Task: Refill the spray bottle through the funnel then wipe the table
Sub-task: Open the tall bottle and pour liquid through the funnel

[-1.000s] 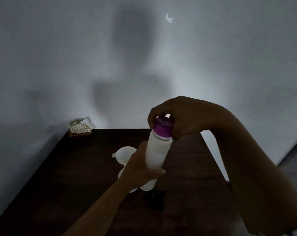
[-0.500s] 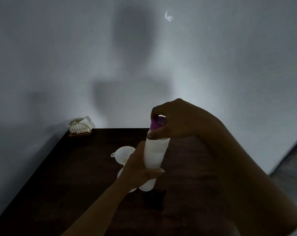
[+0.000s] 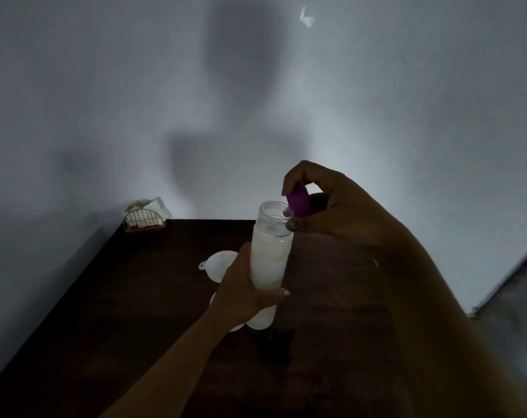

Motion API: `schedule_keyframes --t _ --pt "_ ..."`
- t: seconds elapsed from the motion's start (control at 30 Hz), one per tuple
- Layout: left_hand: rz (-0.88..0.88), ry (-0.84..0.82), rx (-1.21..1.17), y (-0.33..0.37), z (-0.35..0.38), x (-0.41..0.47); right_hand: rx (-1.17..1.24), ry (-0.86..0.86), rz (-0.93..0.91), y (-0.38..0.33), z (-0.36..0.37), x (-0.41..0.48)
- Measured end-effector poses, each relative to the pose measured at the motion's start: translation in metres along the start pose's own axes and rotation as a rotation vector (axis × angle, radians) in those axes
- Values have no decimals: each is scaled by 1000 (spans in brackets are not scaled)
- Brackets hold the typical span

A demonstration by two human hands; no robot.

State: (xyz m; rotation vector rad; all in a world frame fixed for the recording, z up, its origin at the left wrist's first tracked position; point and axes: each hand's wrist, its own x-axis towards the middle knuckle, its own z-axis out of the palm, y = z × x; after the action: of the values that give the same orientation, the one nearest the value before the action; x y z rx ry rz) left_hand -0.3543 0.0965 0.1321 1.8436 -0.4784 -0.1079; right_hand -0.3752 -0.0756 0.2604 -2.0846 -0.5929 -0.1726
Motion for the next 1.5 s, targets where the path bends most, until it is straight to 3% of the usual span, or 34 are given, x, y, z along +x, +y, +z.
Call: schedule_keyframes --t 0.17,0.23,0.3,0.47,0.67,0.8,0.97,1.1,1.33,1.5 --pt "-33 33 -13 -13 3 -5 530 386 97 57 41 -25" --pt "-27 46 -16 -22 3 -9 581 491 168 83 58 -36" --pt "-32 54 -16 -28 3 -12 478 549 306 111 74 -45" --pt "-57 62 -20 -40 3 -16 69 393 719 180 126 -65" --pt "-129 57 27 -62 1 -21 -239 119 889 237 172 -94" --pt "-208 83 0 -72 -1 -29 -378 103 865 251 185 -102" --pt "-242 72 13 -83 0 -35 -374 133 873 258 193 -98" --pt "-230 68 -1 -85 -1 -34 -399 107 847 262 190 -98" --pt "-188 40 7 -85 -1 -28 -369 213 895 269 182 -103" --pt "-172 2 71 -88 -1 -25 -434 144 921 271 181 -104"
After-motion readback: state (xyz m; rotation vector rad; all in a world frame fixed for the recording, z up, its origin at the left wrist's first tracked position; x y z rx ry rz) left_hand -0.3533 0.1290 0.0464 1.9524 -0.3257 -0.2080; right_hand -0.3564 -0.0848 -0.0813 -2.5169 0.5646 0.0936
